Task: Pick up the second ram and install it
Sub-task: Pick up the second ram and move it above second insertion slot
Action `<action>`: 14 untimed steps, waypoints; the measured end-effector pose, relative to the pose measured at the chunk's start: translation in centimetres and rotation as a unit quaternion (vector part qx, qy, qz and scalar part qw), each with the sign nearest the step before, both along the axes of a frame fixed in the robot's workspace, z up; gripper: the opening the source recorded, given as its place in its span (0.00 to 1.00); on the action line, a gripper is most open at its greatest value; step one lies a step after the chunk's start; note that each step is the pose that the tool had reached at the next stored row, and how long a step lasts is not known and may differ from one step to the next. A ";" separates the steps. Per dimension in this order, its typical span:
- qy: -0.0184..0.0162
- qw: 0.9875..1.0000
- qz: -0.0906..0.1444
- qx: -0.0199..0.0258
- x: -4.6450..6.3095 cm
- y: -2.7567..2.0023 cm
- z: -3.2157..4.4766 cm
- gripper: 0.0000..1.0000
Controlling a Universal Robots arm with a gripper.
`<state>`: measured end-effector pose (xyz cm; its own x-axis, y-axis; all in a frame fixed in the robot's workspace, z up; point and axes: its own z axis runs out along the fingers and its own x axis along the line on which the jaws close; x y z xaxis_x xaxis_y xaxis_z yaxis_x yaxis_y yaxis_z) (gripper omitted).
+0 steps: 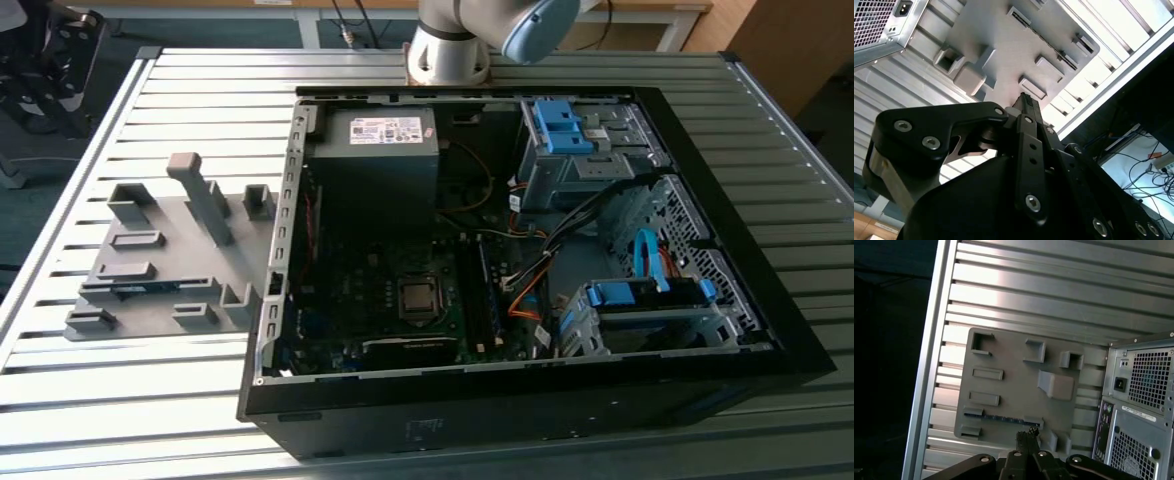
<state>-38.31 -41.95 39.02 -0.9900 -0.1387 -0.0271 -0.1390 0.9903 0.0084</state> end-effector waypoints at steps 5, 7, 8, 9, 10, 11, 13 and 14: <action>0.000 1.000 0.008 0.000 0.0 0.00 0.00 0.11; 0.000 1.000 0.010 0.000 0.0 0.00 0.00 0.11; 0.000 1.000 0.011 0.000 0.0 0.00 0.00 0.11; 0.000 1.000 0.012 0.000 0.0 0.00 0.00 0.11; 0.000 1.000 0.013 0.000 0.0 0.00 0.00 0.11; 0.000 1.000 0.015 0.000 0.0 0.00 0.00 0.11; 0.000 1.000 0.016 0.000 0.0 0.00 0.00 0.11; 0.000 1.000 0.017 0.000 0.0 0.00 0.00 0.11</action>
<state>-38.33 -41.95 39.02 -0.9846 -0.1728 -0.0271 -0.1731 0.9849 0.0084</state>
